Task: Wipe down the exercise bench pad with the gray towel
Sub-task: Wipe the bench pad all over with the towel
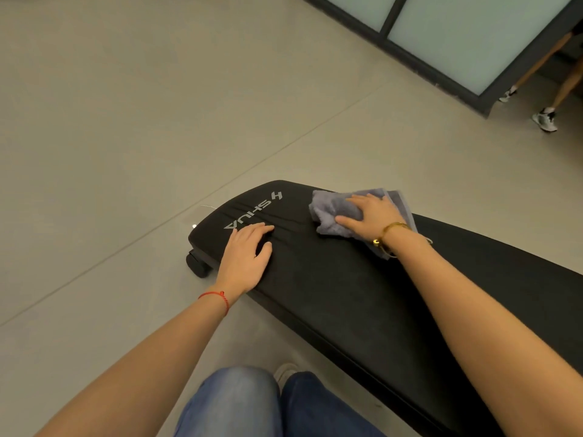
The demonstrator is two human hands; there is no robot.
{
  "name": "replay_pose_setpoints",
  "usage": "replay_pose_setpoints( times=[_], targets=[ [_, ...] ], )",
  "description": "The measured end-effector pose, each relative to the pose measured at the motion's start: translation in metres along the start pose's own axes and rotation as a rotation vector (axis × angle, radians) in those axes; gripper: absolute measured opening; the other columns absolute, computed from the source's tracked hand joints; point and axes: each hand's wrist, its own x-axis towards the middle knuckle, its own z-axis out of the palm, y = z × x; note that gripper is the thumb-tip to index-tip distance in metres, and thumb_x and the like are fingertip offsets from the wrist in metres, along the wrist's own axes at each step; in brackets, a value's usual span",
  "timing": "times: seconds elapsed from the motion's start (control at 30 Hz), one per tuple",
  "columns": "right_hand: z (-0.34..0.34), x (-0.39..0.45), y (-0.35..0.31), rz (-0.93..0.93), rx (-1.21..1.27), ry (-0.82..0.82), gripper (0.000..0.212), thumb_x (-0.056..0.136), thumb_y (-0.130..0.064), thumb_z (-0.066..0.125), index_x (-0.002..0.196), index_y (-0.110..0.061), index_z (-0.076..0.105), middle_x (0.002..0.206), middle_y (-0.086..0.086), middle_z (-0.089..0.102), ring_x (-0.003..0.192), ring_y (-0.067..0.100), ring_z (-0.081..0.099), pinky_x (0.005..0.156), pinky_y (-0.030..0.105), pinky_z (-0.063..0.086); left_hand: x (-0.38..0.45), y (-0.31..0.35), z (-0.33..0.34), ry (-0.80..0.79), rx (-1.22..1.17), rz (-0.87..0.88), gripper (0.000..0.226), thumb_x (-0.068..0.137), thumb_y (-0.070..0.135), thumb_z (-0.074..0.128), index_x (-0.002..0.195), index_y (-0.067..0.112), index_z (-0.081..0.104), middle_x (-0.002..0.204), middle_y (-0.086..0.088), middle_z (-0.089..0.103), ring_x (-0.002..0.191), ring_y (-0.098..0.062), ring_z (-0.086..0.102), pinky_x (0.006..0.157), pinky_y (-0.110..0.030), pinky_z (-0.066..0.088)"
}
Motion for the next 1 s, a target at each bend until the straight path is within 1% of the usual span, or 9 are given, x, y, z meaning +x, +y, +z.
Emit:
replay_pose_setpoints(
  times=[0.2,0.3,0.37,0.47,0.53,0.7,0.83,0.93,1.0],
  targets=[
    [0.008,-0.069,-0.046,-0.27,0.136,-0.02,0.058,0.086,-0.058,0.054,0.138,-0.035,0.045,0.148,-0.007,0.043,0.142,0.018,0.028,0.118,0.035,0.011,0.002,-0.004,-0.001,-0.016,-0.009,0.021,0.048,0.093,0.04,0.035,0.135,0.023,0.052,0.141,0.001,0.051,0.136,-0.016,0.04,0.121,-0.044,0.016],
    [-0.004,-0.102,-0.036,-0.375,0.207,-0.063,0.059,0.083,-0.063,0.052,0.137,-0.039,0.044,0.146,-0.016,0.04,0.139,0.005,0.025,0.119,0.03,0.012,0.002,-0.004,0.001,-0.006,-0.012,0.013,0.04,0.098,0.031,0.041,0.137,0.024,0.051,0.144,0.002,0.048,0.138,-0.014,0.037,0.122,-0.042,0.014],
    [-0.014,-0.092,-0.019,-0.347,0.201,-0.034,0.055,0.085,-0.055,0.057,0.134,-0.031,0.051,0.14,-0.014,0.046,0.135,0.006,0.032,0.113,0.024,0.02,0.001,-0.002,0.0,-0.001,-0.003,0.005,0.04,0.099,0.029,0.042,0.138,0.025,0.05,0.145,0.002,0.047,0.138,-0.014,0.036,0.122,-0.042,0.014],
    [-0.018,-0.054,0.002,-0.133,0.101,0.036,0.052,0.088,-0.052,0.055,0.131,-0.022,0.056,0.139,0.0,0.052,0.13,0.022,0.042,0.11,0.034,0.029,0.0,0.001,0.0,-0.012,0.008,-0.011,0.041,0.1,0.03,0.039,0.139,0.025,0.048,0.147,0.003,0.045,0.14,-0.013,0.033,0.123,-0.04,0.01],
    [-0.012,-0.035,0.001,-0.025,0.019,0.012,0.054,0.09,-0.053,0.05,0.136,-0.024,0.05,0.144,0.001,0.047,0.133,0.023,0.039,0.114,0.039,0.025,-0.001,0.002,-0.002,-0.015,0.009,-0.018,0.041,0.1,0.03,0.038,0.14,0.026,0.047,0.147,0.003,0.044,0.141,-0.013,0.032,0.123,-0.038,0.008],
    [0.001,-0.059,-0.036,-0.207,0.078,-0.02,0.057,0.088,-0.054,0.055,0.138,-0.028,0.046,0.147,-0.002,0.045,0.14,0.023,0.032,0.117,0.039,0.017,0.003,-0.001,-0.003,-0.063,0.014,0.001,0.042,0.1,0.031,0.039,0.141,0.025,0.046,0.149,0.001,0.043,0.142,-0.014,0.031,0.122,-0.04,0.008],
    [0.002,-0.091,-0.045,-0.373,0.187,-0.108,0.064,0.083,-0.062,0.054,0.14,-0.035,0.042,0.149,-0.013,0.039,0.143,0.01,0.024,0.121,0.036,0.012,0.008,-0.017,-0.011,-0.085,0.063,0.029,0.042,0.099,0.036,0.04,0.14,0.026,0.048,0.147,0.003,0.045,0.141,-0.013,0.033,0.121,-0.04,0.005],
    [-0.008,-0.068,-0.032,-0.366,0.237,-0.129,0.059,0.085,-0.056,0.056,0.137,-0.032,0.047,0.146,-0.011,0.044,0.139,0.009,0.03,0.116,0.026,0.019,0.016,-0.038,-0.02,-0.05,0.054,-0.043,0.041,0.099,0.032,0.042,0.138,0.024,0.049,0.146,0.001,0.047,0.139,-0.014,0.035,0.121,-0.041,0.007],
    [-0.006,-0.03,-0.021,-0.261,0.168,-0.07,0.054,0.087,-0.053,0.057,0.134,-0.028,0.051,0.145,-0.003,0.047,0.136,0.017,0.036,0.114,0.031,0.025,0.021,-0.046,-0.022,-0.036,0.039,-0.102,0.04,0.098,0.03,0.043,0.138,0.023,0.05,0.145,0.0,0.048,0.139,-0.016,0.035,0.122,-0.043,0.011]
  ],
)
